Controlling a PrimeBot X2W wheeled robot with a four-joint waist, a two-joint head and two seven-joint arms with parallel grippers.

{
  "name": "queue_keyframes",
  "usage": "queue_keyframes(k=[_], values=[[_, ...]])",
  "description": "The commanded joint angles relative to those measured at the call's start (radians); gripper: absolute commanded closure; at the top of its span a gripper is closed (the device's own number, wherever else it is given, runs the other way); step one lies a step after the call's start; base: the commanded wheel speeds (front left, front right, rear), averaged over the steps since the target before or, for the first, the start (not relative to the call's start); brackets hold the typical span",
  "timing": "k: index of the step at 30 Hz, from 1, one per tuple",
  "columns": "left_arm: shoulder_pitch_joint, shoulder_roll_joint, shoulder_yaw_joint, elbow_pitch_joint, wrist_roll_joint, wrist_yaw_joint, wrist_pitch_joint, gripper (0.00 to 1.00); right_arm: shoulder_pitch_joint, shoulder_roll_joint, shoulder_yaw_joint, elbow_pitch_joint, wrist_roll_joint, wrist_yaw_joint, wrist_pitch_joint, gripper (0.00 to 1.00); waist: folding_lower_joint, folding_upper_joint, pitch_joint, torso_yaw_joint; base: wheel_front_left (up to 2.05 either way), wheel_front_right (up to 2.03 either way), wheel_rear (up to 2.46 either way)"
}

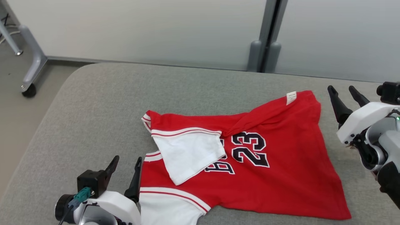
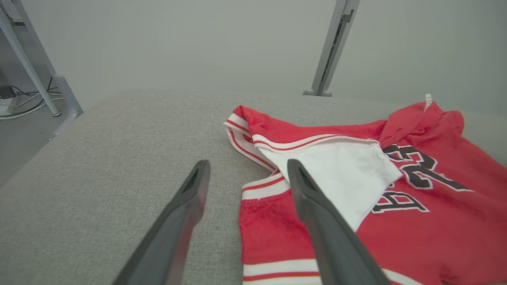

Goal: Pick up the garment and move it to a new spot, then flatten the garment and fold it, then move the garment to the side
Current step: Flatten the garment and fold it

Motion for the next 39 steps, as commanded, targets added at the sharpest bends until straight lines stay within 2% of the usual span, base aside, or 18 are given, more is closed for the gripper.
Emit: queue_keyframes(k=[1, 4, 8, 15, 21, 24, 29, 37, 39], values=[[0.012, 0.01, 0.008, -0.005, 0.0, 0.009, -0.004, 0.0, 0.025, -0.009, -0.008, -0.018, 0.002, 0.0, -0.01, 0.0, 0.0, 0.0, -0.056, -0.057, 0.0, 0.0, 0.0], [0.043, 0.026, 0.019, -0.025, -0.008, 0.019, -0.011, 0.0, 0.094, -0.024, -0.049, -0.097, -0.024, 0.0, -0.019, 0.0, 0.0, 0.0, -0.081, -0.087, 0.0, 0.0, 0.0], [0.074, 0.039, 0.036, -0.053, -0.011, 0.031, -0.041, 0.0, 0.221, -0.045, -0.203, -0.179, -0.144, 0.0, -0.018, 0.0, 0.0, 0.0, -0.098, -0.11, 0.0, 0.0, 0.0], [0.127, 0.082, 0.078, -0.135, 0.013, 0.045, -0.102, 0.0, 0.532, 0.038, -0.544, -0.385, -0.351, 0.001, -0.018, 0.0, 0.0, 0.0, -0.122, -0.136, 0.0, 0.0, 0.0], [0.181, 0.059, 0.145, -0.186, 0.049, 0.051, -0.131, 0.0, 0.752, 0.143, -0.731, -0.633, -0.523, 0.001, -0.018, 0.0, 0.0, 0.0, -0.116, -0.158, 0.0, 0.0, 0.0], [0.204, 0.022, 0.188, -0.185, 0.092, 0.037, -0.133, 0.0, 0.828, 0.188, -0.774, -0.723, -0.592, 0.001, -0.017, 0.0, 0.0, 0.0, -0.108, -0.162, 0.0, 0.0, 0.0], [0.252, -0.051, 0.26, -0.158, 0.162, -0.007, -0.131, 0.0, 0.905, 0.241, -0.782, -0.811, -0.674, 0.001, -0.017, 0.0, 0.0, 0.0, -0.099, -0.164, 0.0, 0.0, 0.0], [0.236, -0.136, 0.328, -0.131, 0.253, -0.1, -0.131, 0.0, 0.906, 0.246, -0.785, -0.842, -0.723, 0.001, -0.017, 0.0, 0.0, 0.0, -0.092, -0.152, 0.0, 0.0, 0.0], [0.231, -0.145, 0.335, -0.126, 0.267, -0.111, -0.131, 0.0, 0.906, 0.244, -0.788, -0.841, -0.725, 0.001, -0.017, 0.0, 0.0, 0.0, -0.091, -0.15, 0.0, 0.0, 0.0]])
